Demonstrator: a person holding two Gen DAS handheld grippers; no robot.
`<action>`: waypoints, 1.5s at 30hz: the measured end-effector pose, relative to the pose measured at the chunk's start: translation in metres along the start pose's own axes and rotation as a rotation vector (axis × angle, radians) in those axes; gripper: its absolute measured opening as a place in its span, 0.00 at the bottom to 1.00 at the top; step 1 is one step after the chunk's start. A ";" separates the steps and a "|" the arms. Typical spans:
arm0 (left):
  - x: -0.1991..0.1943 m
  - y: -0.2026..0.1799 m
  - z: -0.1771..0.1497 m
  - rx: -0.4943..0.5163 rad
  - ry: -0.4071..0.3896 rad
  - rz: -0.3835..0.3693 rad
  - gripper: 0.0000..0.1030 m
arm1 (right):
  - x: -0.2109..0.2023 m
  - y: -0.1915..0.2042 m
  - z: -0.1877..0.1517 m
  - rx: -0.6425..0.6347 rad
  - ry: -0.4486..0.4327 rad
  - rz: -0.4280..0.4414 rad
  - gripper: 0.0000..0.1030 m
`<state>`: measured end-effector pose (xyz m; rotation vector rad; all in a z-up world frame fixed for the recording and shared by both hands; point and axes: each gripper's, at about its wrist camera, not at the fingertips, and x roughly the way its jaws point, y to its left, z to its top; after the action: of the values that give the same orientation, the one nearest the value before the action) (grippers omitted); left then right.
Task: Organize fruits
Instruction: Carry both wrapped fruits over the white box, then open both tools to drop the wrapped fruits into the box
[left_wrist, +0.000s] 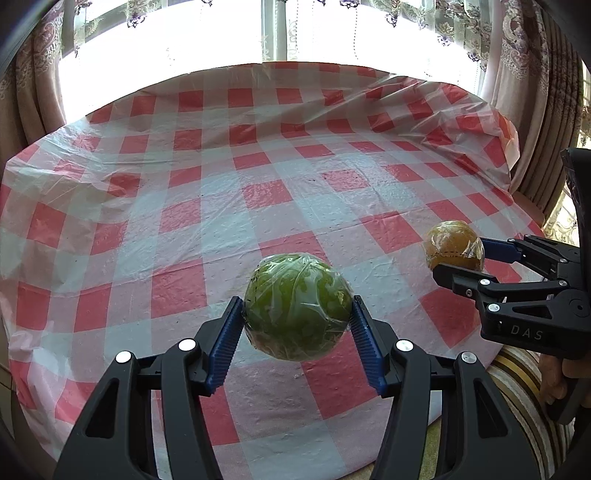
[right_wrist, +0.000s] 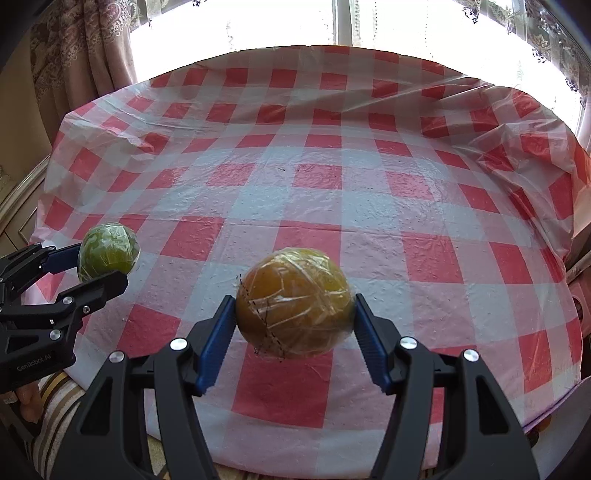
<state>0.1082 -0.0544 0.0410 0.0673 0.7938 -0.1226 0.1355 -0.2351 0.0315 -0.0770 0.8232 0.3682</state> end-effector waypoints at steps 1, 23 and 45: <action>-0.001 -0.004 0.001 0.007 -0.001 -0.004 0.55 | -0.003 -0.003 -0.003 0.007 -0.001 -0.004 0.61; -0.002 -0.122 0.016 0.192 0.015 -0.128 0.55 | -0.074 -0.102 -0.064 0.153 -0.035 -0.108 0.61; 0.007 -0.296 -0.009 0.539 0.092 -0.345 0.55 | -0.132 -0.260 -0.163 0.398 0.039 -0.394 0.61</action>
<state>0.0670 -0.3472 0.0255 0.4485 0.8415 -0.6637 0.0298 -0.5502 -0.0023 0.1246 0.8849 -0.1717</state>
